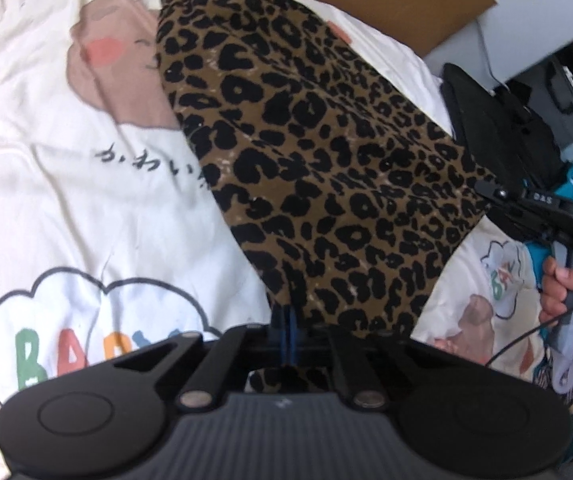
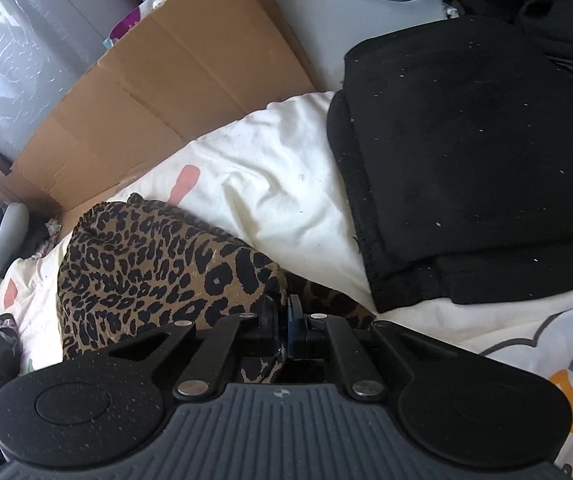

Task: Fold clothes
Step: 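Grasp the skirt edge with the right gripper and fold it lengthwise, then grasp the elastic waistband of the leopard-print skirt with the left gripper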

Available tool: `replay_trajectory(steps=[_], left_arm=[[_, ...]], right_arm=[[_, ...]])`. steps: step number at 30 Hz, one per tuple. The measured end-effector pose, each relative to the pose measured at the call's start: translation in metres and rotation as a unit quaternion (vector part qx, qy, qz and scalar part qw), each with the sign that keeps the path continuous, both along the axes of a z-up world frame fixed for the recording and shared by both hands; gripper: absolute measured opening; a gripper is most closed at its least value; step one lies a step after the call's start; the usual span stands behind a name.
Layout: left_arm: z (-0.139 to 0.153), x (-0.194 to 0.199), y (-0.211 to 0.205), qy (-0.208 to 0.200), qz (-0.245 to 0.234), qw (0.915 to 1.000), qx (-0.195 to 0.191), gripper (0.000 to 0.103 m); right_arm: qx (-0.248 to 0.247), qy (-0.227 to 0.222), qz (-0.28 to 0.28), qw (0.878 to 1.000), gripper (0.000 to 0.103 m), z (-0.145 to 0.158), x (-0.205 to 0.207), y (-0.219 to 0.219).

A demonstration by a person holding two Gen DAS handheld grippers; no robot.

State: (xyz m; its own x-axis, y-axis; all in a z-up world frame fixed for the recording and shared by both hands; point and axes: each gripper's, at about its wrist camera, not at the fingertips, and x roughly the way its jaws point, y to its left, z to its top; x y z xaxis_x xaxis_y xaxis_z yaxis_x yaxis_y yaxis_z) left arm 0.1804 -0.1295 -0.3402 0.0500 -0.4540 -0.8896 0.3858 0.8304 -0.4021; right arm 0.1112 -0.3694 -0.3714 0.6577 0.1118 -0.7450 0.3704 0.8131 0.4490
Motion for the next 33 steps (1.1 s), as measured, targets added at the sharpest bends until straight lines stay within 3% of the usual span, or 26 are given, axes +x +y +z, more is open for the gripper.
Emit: replay_trajectory(steps=[6, 14, 21, 29, 33], left_arm=[[-0.004, 0.003, 0.001, 0.009, -0.03, 0.9989, 0.035, 0.005], [0.021, 0.029, -0.004, -0.011, -0.035, 0.9957, 0.085, 0.012], [0.046, 0.067, -0.026, -0.041, -0.038, 0.9919, 0.114, 0.012], [0.069, 0.125, -0.066, -0.089, -0.035, 0.986, 0.136, 0.02], [0.075, 0.151, -0.085, -0.098, -0.021, 0.985, 0.14, 0.023]], right_arm=[[-0.002, 0.01, 0.003, 1.0, 0.002, -0.018, -0.003, -0.005], [0.024, 0.014, -0.025, 0.999, 0.002, -0.026, -0.006, -0.012], [0.044, 0.009, -0.055, 0.997, 0.001, -0.029, -0.011, -0.014], [0.073, 0.011, -0.079, 0.994, 0.002, -0.04, -0.017, -0.019], [0.064, 0.011, -0.081, 0.995, 0.002, -0.036, -0.02, -0.016]])
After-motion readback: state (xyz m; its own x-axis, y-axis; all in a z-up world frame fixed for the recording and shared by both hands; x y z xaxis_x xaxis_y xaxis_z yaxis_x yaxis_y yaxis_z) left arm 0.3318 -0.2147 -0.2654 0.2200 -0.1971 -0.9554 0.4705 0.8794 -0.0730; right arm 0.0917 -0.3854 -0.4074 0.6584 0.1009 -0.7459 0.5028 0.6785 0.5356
